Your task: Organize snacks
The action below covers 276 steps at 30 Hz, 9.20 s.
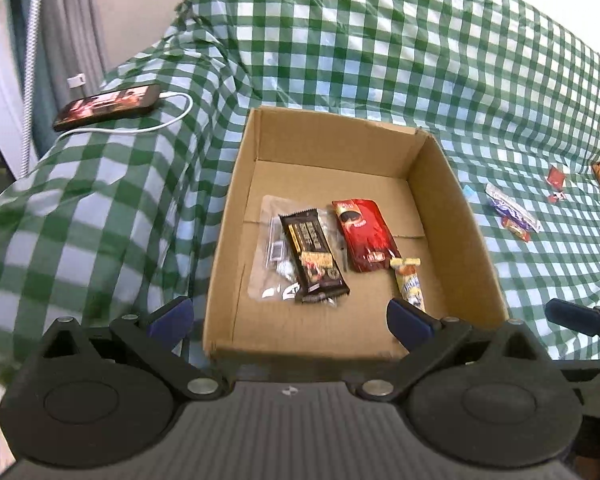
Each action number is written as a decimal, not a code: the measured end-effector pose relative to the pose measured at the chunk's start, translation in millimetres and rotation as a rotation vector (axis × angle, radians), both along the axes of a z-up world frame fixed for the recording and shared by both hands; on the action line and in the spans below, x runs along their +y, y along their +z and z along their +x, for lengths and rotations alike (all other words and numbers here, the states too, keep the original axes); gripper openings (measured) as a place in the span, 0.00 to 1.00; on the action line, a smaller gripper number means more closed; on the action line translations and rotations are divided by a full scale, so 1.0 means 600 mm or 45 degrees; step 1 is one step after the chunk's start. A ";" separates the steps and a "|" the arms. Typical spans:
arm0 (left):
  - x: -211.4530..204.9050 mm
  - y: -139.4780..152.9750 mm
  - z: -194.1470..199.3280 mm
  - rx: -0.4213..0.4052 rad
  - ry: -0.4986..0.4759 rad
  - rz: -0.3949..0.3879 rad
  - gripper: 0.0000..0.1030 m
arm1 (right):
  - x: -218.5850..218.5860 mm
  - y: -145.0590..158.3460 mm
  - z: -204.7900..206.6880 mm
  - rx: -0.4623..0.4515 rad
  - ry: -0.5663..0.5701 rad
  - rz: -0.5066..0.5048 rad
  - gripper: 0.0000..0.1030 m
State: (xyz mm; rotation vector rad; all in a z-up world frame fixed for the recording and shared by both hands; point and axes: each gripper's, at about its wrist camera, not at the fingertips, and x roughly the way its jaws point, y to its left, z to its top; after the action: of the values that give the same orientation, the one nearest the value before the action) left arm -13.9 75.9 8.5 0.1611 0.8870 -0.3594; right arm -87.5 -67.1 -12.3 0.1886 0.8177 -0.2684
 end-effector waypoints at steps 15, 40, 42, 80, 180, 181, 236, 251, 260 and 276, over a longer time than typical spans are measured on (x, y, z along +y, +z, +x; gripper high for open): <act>0.054 0.062 -0.107 -0.145 0.010 -0.118 1.00 | 0.093 0.058 -0.084 -0.098 -0.001 -0.160 0.96; 0.137 0.088 -0.105 -0.172 0.100 -0.233 1.00 | 0.135 0.090 -0.059 -0.058 0.010 -0.230 0.96; 0.134 0.088 -0.106 -0.174 0.094 -0.225 1.00 | 0.132 0.089 -0.060 -0.053 0.004 -0.219 0.96; -0.294 0.063 0.012 0.011 -0.303 0.052 1.00 | -0.264 0.024 -0.127 -0.174 -0.571 -0.021 0.97; 0.055 0.102 -0.117 -0.004 -0.205 -0.155 0.16 | 0.054 0.100 -0.152 -0.253 0.057 -0.037 0.46; 0.057 0.102 -0.117 -0.002 -0.206 -0.160 0.16 | 0.054 0.100 -0.149 -0.249 0.062 -0.043 0.46; -0.092 0.016 0.132 0.056 -0.170 -0.086 0.16 | -0.061 0.014 0.078 -0.066 0.065 0.047 0.47; -0.111 -0.059 0.212 0.096 -0.119 0.005 0.16 | -0.078 -0.054 0.147 0.031 0.054 0.068 0.47; -0.125 -0.085 0.237 0.056 -0.129 0.085 0.54 | -0.087 -0.070 0.176 0.018 0.078 0.084 0.54; -0.047 -0.025 0.063 0.109 -0.039 0.140 1.00 | -0.069 -0.011 0.034 0.015 -0.013 0.118 0.90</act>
State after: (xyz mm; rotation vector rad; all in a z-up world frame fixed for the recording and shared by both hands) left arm 23.9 47.8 -6.4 0.2624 0.9901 -0.3482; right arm -67.0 -108.5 -18.7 0.2786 0.8418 -0.2417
